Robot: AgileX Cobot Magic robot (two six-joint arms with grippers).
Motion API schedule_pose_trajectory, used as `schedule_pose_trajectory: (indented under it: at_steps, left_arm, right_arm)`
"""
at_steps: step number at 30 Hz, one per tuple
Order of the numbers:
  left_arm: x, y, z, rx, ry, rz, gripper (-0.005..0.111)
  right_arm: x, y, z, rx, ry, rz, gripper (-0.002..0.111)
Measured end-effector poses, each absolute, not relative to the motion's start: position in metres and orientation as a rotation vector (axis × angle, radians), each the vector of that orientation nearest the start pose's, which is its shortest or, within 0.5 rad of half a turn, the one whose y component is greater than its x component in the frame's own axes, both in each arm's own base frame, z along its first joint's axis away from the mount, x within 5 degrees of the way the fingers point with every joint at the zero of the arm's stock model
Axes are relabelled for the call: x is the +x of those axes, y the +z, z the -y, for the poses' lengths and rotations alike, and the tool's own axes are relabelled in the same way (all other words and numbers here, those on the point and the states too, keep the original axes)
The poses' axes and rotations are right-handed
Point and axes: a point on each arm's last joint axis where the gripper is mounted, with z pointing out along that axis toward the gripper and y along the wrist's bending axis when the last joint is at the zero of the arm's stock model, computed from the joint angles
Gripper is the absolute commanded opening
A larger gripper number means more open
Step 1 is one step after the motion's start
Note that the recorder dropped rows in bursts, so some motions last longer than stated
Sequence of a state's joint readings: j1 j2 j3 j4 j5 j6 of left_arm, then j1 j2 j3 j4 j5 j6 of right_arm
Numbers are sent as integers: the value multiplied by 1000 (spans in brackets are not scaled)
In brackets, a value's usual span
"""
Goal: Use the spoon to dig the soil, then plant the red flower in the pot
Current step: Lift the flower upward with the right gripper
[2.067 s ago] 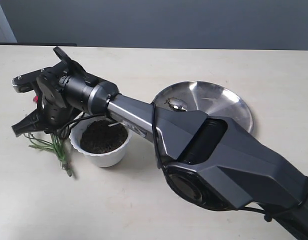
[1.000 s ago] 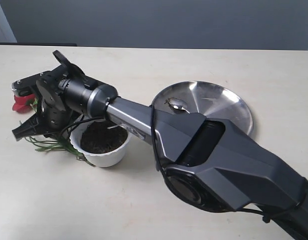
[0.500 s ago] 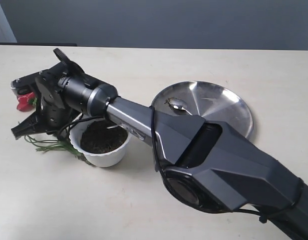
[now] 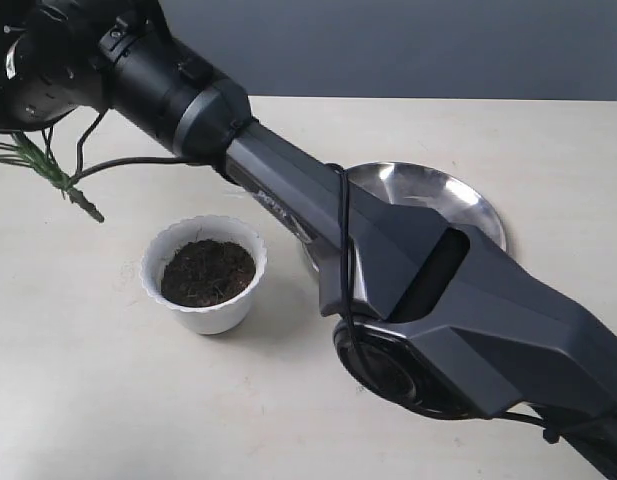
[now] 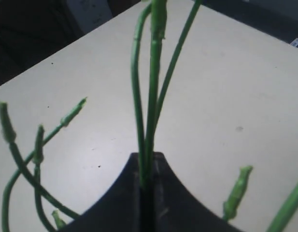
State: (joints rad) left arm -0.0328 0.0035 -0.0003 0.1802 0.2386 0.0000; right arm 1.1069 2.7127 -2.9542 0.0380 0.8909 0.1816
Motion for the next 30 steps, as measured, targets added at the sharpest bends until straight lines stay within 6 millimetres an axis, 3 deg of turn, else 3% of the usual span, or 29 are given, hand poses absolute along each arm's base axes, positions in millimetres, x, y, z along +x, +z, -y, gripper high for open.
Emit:
schedule_pose_trajectory:
  at_steps: [9, 20, 30]
  left_arm:
    - [56, 192, -2, 148, 142, -1717, 0]
    - [56, 192, -2, 148, 142, -1717, 0]
    - [56, 192, -2, 148, 142, -1717, 0]
  right_arm:
    - [257, 272, -511, -1041, 677, -1995, -1]
    - [245, 334, -479, -1060, 594, -2018, -1]
    - [216, 398, -453, -1046, 570, -1940, -1]
